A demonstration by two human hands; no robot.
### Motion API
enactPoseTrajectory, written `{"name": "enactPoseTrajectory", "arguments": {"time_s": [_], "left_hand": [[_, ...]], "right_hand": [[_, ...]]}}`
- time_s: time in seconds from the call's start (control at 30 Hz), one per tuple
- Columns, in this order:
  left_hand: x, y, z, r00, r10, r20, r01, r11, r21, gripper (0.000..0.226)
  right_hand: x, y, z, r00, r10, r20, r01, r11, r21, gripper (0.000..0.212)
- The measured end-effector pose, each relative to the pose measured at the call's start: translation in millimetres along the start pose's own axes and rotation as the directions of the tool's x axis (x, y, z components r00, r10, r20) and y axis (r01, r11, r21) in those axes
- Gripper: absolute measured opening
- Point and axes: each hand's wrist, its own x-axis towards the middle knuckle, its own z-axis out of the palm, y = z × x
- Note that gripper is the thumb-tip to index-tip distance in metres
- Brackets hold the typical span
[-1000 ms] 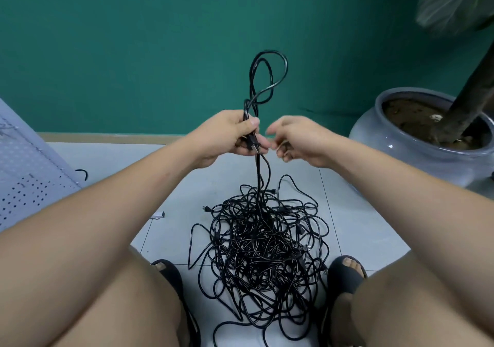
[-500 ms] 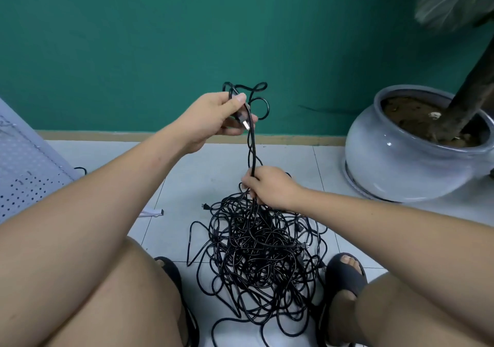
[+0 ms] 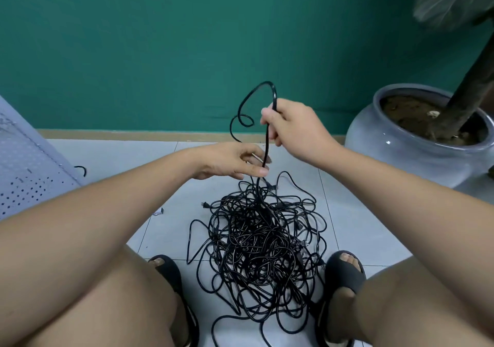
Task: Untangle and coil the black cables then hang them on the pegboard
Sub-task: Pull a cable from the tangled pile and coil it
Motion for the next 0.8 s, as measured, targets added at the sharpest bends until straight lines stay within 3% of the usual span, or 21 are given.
{"name": "enactPoseTrajectory", "arguments": {"time_s": [0.2,0.43,0.5,0.57,0.7,0.8], "left_hand": [[10,-11,23,0.997,-0.05,0.063,0.047,0.998,0.05,0.021],[11,14,36,0.997,0.066,0.05,-0.061,0.993,-0.096,0.008],[9,23,31,0.994,0.109,-0.007,-0.109,0.987,-0.116,0.007],[4,34,22,0.983,0.156,-0.101,-0.168,0.977,-0.127,0.009],[-3,46,0,0.93,0.221,-0.293,-0.274,0.949,-0.157,0.016],[-8,49,-14,0.91,0.224,-0.349,-0.32,0.915,-0.246,0.018]], "right_hand": [[10,0,-23,0.99,0.063,-0.128,-0.02,0.949,0.313,0.028],[11,12,-33,0.988,0.14,-0.067,-0.091,0.873,0.479,0.024],[10,18,-34,0.985,0.17,0.011,-0.157,0.878,0.453,0.015],[5,31,-31,0.961,0.211,0.178,-0.256,0.924,0.285,0.019],[-12,52,-21,0.747,0.313,0.587,-0.332,0.94,-0.078,0.033],[-22,55,-3,0.655,0.226,0.721,-0.326,0.945,0.0,0.043]]}}
